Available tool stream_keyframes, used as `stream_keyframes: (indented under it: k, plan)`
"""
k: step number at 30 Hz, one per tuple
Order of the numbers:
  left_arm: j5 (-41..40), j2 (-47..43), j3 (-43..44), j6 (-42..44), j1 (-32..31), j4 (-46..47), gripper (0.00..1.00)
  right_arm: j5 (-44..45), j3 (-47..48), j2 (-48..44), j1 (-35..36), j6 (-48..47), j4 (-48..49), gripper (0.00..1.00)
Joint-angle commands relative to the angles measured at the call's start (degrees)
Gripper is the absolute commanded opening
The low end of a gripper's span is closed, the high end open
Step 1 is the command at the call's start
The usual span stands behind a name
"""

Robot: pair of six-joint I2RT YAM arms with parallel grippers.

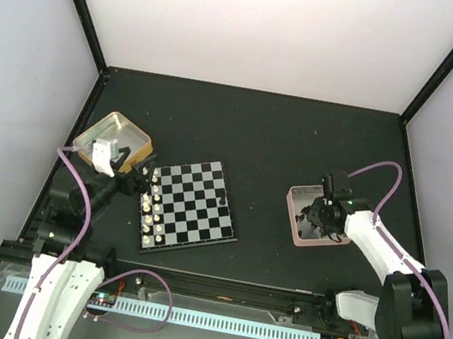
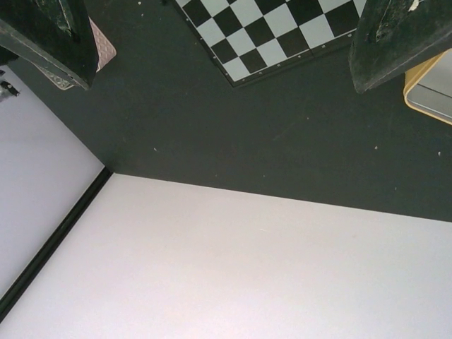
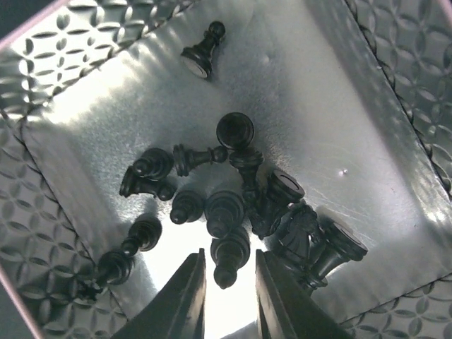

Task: Set up the chess pieces on the board
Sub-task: Pick up the chess piece from the storage box.

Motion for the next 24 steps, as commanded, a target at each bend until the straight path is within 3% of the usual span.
stream_keyframes:
  k: [1, 9, 14, 18, 24]
  plan:
    - [0.77, 1.27, 0.53, -0.26, 0.49, 3.86, 0.99, -1.09, -0.8, 1.52, -0.59, 0.06, 0.81, 0.2]
    - [0.47, 2.27, 0.34, 0.24, 0.53, 5.06, 0.99, -2.32, -1.29, 2.81, -0.62, -0.63, 1.97, 0.15]
    - [0.17, 2.14, 0.29, 0.39, 0.48, 4.66, 0.99, -2.19, -0.28, 2.88, -0.63, -2.02, 0.96, 0.04]
    - [-0.18, 1.61, 0.17, 0.35, 0.51, 4.54, 0.99, -2.22, 1.97, 0.13, -0.6, -2.88, -1.23, 0.02]
    - [-0.27, 1.44, 0.16, 0.35, 0.54, 4.61, 0.99, -11.09, 6.52, -4.26, -0.5, -4.28, -3.23, 0.02]
